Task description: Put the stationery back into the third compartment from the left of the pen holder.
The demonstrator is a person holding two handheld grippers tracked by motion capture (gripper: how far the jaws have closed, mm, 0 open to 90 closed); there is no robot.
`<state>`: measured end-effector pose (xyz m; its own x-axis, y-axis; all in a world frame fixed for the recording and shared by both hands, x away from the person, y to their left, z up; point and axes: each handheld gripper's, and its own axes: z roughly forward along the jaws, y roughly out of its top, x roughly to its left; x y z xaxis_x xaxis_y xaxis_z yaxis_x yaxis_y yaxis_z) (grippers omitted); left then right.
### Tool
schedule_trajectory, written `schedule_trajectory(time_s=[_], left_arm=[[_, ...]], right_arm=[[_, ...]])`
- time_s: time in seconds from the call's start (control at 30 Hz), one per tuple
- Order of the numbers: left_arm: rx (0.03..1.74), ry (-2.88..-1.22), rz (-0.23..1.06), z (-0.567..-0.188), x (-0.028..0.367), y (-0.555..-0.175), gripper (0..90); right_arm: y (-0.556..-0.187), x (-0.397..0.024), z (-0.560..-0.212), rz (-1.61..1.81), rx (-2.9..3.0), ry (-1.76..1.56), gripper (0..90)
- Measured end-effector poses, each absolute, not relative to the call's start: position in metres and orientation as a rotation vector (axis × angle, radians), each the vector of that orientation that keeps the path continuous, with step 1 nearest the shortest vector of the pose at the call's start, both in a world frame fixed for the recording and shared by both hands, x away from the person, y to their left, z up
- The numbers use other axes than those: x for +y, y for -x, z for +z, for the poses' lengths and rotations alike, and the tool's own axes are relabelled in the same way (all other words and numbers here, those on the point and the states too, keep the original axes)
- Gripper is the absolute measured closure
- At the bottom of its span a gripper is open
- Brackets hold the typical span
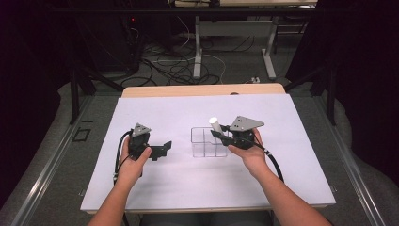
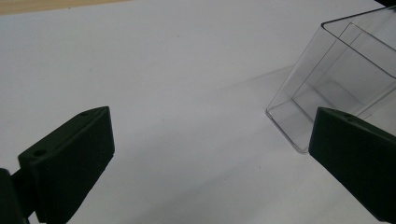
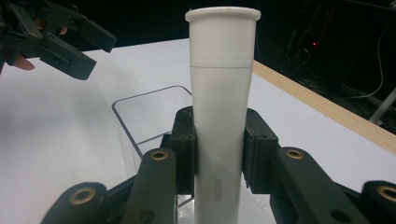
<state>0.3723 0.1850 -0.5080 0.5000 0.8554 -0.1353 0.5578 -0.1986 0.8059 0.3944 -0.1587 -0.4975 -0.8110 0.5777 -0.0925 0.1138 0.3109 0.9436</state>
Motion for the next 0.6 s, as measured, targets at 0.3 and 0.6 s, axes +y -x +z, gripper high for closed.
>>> schedule_trajectory(time_s=[0.3, 0.6], left_arm=[[1.169, -1.907, 0.417, -0.512, 0.185, -0.372, 0.6], [1.160, -1.914, 0.410, -0.514, 0.182, -0.372, 0.6]], right_arm=[[-0.396, -0.162, -0.508, 1.488, 2.194, -0.663, 69.6], [-0.396, -0.164, -0.517, 1.485, 2.211, -0.692, 69.6]])
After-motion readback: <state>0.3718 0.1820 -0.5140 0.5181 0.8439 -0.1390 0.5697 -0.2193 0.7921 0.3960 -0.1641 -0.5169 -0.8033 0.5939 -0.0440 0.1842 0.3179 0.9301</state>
